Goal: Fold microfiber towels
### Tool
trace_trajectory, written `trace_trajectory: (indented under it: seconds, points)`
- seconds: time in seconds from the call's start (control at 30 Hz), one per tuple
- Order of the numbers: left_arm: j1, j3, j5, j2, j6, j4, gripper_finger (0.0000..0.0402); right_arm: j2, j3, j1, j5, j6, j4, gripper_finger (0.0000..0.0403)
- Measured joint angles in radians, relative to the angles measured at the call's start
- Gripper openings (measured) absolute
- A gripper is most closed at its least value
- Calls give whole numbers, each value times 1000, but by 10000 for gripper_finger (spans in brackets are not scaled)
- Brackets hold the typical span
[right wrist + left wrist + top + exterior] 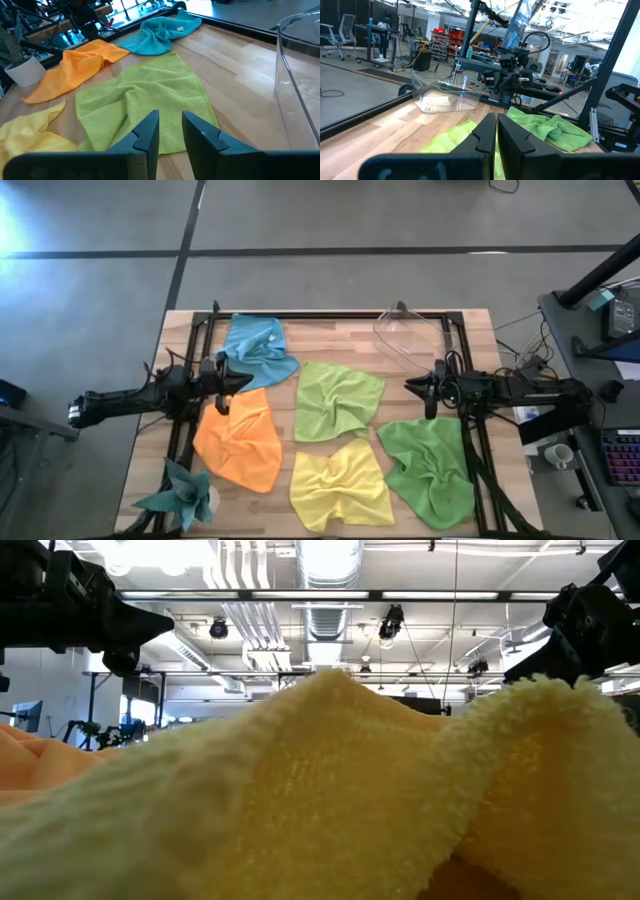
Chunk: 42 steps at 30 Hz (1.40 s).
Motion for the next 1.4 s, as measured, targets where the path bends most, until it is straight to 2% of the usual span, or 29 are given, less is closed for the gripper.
trace_trajectory:
  seconds: [0.43,0.93,1.1,1.4]
  points:
    - [0,0,0,0,0,0,2,0,0,0,18,8,8,82]
    - [0,0,0,0,0,0,2,0,0,0,18,11,193,82]
    - [0,0,0,0,0,0,2,0,1,0,19,69,280,82]
    - [0,0,0,0,1,0,2,69,127,0,56,106,296,82]
